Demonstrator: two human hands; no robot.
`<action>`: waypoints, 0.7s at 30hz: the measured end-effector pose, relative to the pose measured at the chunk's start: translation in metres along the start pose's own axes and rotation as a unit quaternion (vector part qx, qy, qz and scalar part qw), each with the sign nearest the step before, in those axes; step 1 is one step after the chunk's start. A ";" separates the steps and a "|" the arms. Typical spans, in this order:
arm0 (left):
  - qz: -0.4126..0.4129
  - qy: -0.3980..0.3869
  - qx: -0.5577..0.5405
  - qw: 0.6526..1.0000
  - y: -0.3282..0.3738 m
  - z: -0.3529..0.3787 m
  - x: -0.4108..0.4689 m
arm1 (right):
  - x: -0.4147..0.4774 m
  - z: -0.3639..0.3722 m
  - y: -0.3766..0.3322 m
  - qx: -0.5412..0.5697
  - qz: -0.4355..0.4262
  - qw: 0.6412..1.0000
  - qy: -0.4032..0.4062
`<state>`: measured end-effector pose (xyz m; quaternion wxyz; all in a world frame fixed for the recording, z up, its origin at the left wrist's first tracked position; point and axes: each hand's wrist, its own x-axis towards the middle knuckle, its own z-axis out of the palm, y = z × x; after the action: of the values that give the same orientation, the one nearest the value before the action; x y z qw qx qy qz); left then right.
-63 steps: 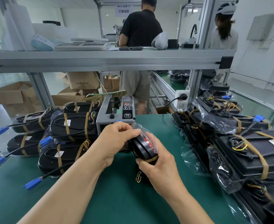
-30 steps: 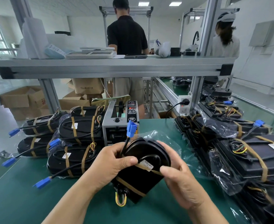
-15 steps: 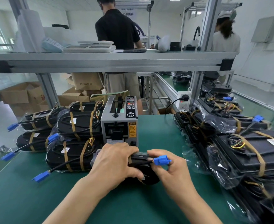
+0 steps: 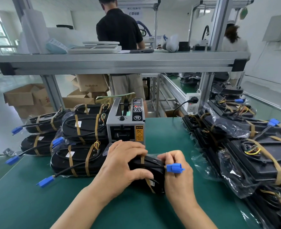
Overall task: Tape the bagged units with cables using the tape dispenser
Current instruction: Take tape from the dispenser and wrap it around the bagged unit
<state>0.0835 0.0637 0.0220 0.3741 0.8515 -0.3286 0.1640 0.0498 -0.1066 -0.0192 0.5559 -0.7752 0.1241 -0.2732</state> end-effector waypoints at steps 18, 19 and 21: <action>-0.574 0.154 -0.498 0.632 -0.054 0.008 0.076 | -0.007 0.000 0.001 0.002 -0.001 0.998 0.071; -0.581 0.154 -0.510 0.615 -0.055 0.007 0.080 | -0.007 0.000 0.002 0.001 0.001 0.998 0.068; -0.586 0.159 -0.507 0.611 -0.057 0.010 0.083 | -0.007 -0.001 0.003 -0.007 0.002 0.998 0.064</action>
<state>0.1833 0.0485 0.0291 0.8089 0.4977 0.2745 -0.1508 0.0436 -0.1046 -0.0243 0.5416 -0.7600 0.1626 -0.3203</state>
